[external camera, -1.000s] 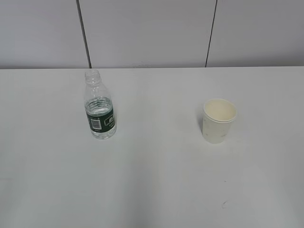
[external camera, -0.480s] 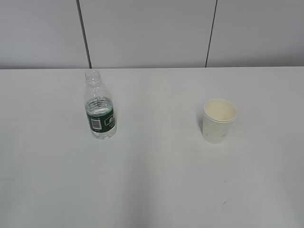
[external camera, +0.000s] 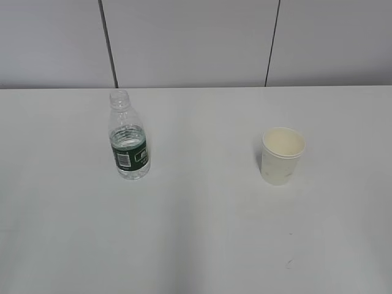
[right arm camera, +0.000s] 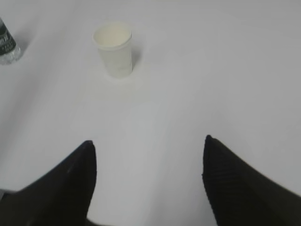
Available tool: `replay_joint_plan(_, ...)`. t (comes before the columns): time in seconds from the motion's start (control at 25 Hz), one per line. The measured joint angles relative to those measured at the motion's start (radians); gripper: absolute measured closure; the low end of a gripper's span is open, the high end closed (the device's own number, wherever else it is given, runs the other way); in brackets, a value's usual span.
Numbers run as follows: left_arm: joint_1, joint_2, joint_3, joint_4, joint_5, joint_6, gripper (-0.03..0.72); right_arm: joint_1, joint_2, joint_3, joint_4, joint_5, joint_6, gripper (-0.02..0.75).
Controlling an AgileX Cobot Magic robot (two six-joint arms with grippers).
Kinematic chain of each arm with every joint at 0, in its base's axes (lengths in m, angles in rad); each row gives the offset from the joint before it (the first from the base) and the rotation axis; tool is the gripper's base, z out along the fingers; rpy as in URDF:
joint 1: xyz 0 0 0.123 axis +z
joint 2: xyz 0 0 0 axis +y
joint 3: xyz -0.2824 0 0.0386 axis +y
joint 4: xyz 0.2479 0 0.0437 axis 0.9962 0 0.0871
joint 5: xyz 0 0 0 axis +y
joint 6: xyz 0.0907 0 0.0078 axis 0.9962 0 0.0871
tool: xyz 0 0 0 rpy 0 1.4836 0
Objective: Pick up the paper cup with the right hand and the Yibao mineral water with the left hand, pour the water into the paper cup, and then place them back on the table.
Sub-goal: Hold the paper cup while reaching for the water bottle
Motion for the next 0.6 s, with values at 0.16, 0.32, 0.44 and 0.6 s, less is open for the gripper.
replay_joint_plan(0.16, 0.0, 0.063, -0.023, 0.0, -0.14, 0.017, 0.22, 0.0, 0.0, -0.021, -0.04, -0.106, 0.0, 0.187)
replay_joint_plan(0.32, 0.0, 0.207, -0.023, -0.008, -0.293, 0.078, 0.22, 0.0, 0.094, -0.022, -0.079, -0.213, 0.0, 0.187)
replay_joint_plan(0.44, 0.0, 0.324, -0.023, -0.012, -0.468, 0.096, 0.22, 0.0, 0.205, -0.022, -0.109, -0.346, 0.002, 0.187)
replay_joint_plan(0.6, 0.0, 0.482, -0.023, -0.045, -0.662, 0.101, 0.22, 0.0, 0.372, -0.02, -0.12, -0.549, 0.021, 0.187)
